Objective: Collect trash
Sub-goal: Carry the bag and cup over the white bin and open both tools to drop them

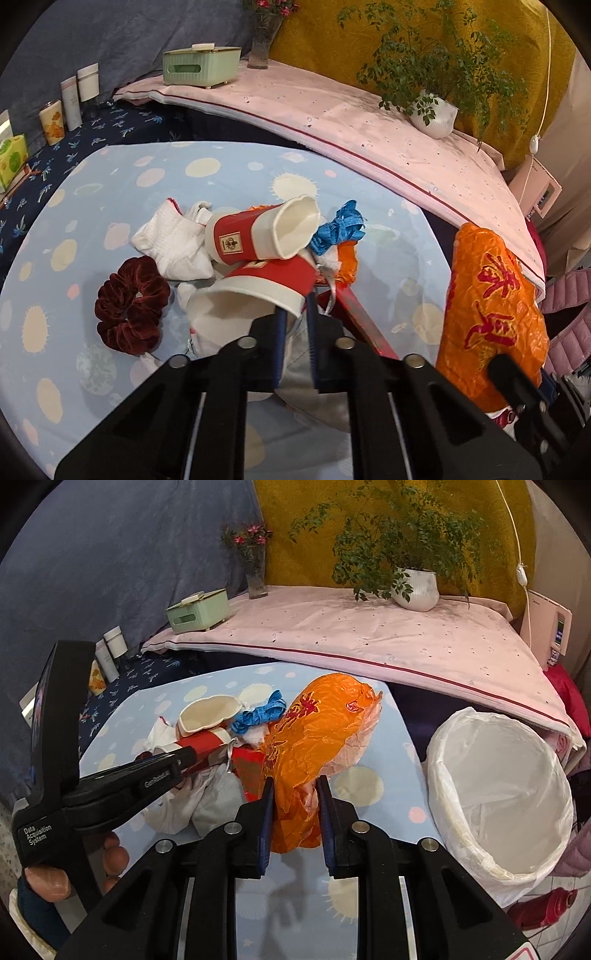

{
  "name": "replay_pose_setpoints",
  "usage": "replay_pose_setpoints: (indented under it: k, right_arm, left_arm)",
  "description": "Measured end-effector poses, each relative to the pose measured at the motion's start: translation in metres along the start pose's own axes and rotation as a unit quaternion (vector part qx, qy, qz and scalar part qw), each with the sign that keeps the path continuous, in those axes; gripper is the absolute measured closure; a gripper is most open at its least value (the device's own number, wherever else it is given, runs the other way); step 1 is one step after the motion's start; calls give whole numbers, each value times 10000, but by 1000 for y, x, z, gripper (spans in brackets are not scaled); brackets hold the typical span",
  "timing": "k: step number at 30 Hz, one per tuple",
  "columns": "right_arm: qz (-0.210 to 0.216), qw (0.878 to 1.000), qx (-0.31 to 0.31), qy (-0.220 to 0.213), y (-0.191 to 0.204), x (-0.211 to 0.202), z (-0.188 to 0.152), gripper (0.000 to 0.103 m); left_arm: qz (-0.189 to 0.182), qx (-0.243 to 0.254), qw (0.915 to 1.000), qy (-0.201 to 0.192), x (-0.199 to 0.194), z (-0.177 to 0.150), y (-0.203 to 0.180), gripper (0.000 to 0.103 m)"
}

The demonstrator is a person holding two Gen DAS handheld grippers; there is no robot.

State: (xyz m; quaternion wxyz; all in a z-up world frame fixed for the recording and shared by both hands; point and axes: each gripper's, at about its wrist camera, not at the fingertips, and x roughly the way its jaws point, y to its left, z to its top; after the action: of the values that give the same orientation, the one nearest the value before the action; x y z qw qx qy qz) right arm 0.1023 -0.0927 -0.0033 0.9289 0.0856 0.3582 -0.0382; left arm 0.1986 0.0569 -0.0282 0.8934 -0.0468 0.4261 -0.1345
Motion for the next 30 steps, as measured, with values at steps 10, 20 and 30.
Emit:
replay_pose_setpoints:
  k: [10,20,30]
  right_arm:
    - [-168,9986,282,-405,-41,-28,18,82]
    - [-545,9940,683,-654,-105,-56,23,82]
    - [-922,9861,1218,-650,-182,-66,13,82]
  left_arm:
    - [-339,243,9984,-387,-47,10,-44,97]
    - [-1123,752,9893,-553,-71,18,-135,97]
    - [-1839,1336,9733,-308,-56,3,-227,97]
